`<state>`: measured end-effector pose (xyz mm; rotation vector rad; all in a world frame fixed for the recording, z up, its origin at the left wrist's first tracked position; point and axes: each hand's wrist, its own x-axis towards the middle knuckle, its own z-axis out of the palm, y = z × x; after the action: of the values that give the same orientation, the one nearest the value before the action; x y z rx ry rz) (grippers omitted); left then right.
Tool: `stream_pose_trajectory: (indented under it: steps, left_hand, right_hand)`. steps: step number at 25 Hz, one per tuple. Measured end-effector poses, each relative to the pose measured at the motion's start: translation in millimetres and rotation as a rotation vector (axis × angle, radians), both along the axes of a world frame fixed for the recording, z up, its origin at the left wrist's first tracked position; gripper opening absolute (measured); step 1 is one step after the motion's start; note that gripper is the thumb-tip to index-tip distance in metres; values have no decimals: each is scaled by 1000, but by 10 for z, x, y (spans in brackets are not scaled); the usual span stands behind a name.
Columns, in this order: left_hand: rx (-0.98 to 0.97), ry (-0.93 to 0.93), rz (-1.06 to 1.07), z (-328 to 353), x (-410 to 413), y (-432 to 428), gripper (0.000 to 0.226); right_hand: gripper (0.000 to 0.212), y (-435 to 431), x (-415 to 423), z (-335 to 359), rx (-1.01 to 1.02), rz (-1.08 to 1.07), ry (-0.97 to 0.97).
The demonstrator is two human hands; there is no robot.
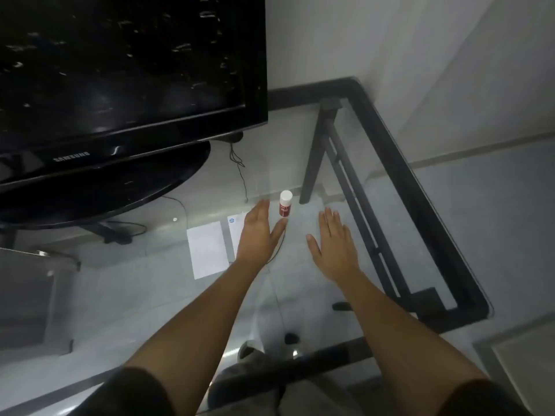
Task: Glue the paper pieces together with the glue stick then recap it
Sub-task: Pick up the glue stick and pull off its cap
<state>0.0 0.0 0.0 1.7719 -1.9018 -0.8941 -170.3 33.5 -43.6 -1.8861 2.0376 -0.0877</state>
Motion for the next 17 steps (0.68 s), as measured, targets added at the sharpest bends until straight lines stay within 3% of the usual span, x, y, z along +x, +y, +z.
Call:
stream_pose_trajectory:
  steps: [8,12,15,17]
  left_hand:
    - [-27,156,15,-19,-131,-246,28]
    - [22,184,-52,-5,-102,-225,28]
    - [31,236,-47,54,-76,-159,34]
    - [48,279,-10,97,-56,-112,37]
  right_hand:
    - [64,19,-24,-109,-73,17,90]
    - [64,9,-15,-123,-59,17,88]
    - [62,-13,-35,-67,-75,6,20]
    - [54,-94,-34,56,-126,-97,-145]
